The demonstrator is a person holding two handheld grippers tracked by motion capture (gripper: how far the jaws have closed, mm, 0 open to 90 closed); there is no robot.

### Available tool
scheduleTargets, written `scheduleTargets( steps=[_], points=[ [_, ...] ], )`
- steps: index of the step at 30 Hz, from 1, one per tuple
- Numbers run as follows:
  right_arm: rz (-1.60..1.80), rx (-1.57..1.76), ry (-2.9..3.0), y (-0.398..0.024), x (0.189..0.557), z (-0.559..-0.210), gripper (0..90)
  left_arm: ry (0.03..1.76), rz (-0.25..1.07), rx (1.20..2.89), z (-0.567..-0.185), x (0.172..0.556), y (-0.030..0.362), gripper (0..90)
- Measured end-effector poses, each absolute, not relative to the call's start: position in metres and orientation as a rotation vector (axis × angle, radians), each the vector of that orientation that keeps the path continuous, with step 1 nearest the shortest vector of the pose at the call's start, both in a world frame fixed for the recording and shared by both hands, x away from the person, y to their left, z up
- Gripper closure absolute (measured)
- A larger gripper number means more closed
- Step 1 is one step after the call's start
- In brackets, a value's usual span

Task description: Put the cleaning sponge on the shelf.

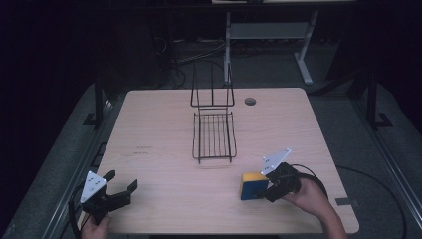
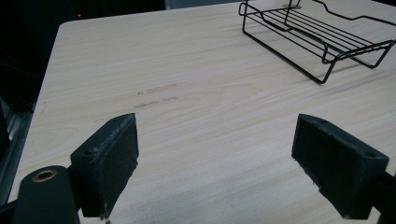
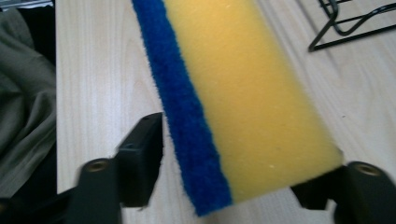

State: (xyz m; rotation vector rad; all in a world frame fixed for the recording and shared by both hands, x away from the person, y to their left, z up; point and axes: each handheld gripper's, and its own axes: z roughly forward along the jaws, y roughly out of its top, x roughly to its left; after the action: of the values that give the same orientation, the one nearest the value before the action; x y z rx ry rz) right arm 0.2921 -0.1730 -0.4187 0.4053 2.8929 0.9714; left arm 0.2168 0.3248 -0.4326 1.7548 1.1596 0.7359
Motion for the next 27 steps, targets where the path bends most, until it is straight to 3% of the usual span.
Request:
scheduleTargets(
  steps=[14, 27],
  points=[
    [0.987, 0.354, 2.919, -0.17, 0.289, -0.418, 55.3, 1.159, 0.733, 1.755, -0.433, 0.217, 0.325, 14.1],
    [1.022, 0.316, 2.916, -0.162, 0.296, -0.411, 56.2, 1.16, 0.729, 1.761, -0.433, 0.217, 0.324, 14.1]
  ],
)
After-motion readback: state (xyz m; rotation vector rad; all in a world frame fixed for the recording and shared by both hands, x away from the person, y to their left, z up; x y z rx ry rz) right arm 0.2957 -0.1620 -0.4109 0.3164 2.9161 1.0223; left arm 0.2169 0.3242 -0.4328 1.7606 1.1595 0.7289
